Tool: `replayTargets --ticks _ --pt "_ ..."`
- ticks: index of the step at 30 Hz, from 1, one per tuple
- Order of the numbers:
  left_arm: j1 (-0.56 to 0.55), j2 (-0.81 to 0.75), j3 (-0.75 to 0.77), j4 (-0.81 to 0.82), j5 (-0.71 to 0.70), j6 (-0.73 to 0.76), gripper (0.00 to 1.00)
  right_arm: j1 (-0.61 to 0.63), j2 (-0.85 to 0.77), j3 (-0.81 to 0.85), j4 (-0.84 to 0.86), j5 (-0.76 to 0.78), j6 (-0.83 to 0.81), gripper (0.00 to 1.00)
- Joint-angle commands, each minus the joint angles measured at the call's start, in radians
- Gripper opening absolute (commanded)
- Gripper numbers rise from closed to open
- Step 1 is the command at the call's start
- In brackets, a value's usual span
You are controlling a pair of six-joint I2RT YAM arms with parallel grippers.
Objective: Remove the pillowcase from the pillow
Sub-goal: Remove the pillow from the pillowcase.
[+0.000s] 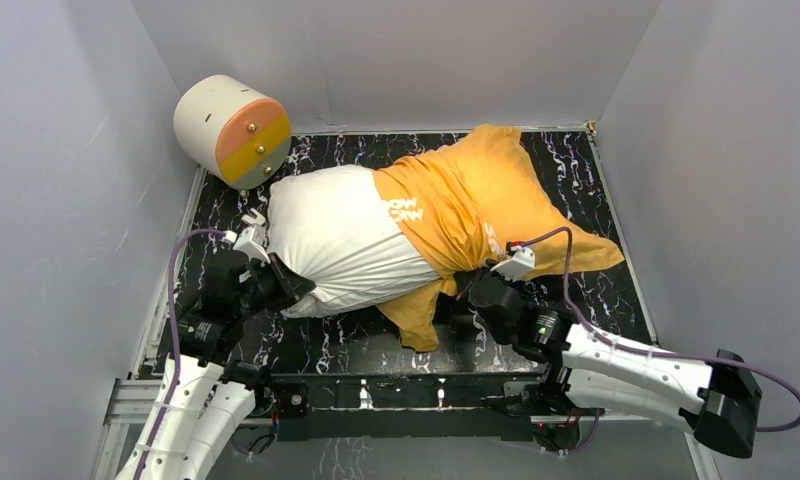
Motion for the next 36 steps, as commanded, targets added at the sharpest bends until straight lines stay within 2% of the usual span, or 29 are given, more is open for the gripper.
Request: replayTargets --ticks 1,4,7,10,13,17,20,26,28,30,31,33,34,36 --pt "0.022 -0.013 0.024 -0.024 -0.17 0.031 0.0 -0.078 -0.17 -0.015 -0.185 0.238 -0.223 0.01" --pt "0.022 -0.015 0.026 -0.022 -0.16 0.035 0.0 -0.08 -0.238 0.013 -0.256 0.143 -0.224 0.07" --pt "0.022 -0.024 0.028 -0.021 -0.137 0.042 0.0 -0.081 -0.288 0.038 -0.226 -0.065 -0.317 0.18" --pt "0.022 -0.049 0.014 -0.002 -0.125 0.04 0.0 -0.08 -0.296 0.103 -0.2 -0.315 -0.406 0.39" --pt "0.022 -0.048 0.012 0.009 -0.104 0.045 0.0 -0.081 -0.261 0.245 -0.254 -0.427 -0.438 0.79" --pt "0.022 -0.05 0.012 0.01 -0.085 0.049 0.0 -0.08 -0.194 0.364 -0.19 -0.429 -0.526 0.97" --pt "0.022 -0.065 0.011 0.014 -0.084 0.05 0.0 -0.08 -0.07 0.472 -0.151 -0.361 -0.614 0.99" --pt "0.022 -0.076 0.012 0.017 -0.067 0.057 0.0 -0.085 0.327 0.776 -0.166 -0.139 -0.829 0.99" --pt "0.022 -0.082 0.015 0.015 -0.062 0.063 0.0 -0.102 0.445 0.818 -0.147 -0.07 -0.874 0.99" --pt "0.022 -0.093 0.017 0.016 -0.061 0.065 0.01 -0.13 0.523 0.796 -0.143 -0.038 -0.844 0.99" --pt "0.022 -0.099 0.017 0.016 -0.062 0.067 0.13 -0.145 0.552 0.769 -0.178 -0.081 -0.79 0.99" --pt "0.022 -0.112 0.021 0.017 -0.046 0.075 0.36 -0.156 0.577 0.636 -0.168 -0.207 -0.724 0.9" --pt "0.022 -0.12 0.022 0.016 -0.041 0.075 0.52 -0.157 0.579 0.539 -0.123 -0.268 -0.694 0.86" --pt "0.022 -0.124 0.058 -0.002 -0.03 0.099 0.76 -0.157 0.577 0.348 0.029 -0.361 -0.594 0.78"
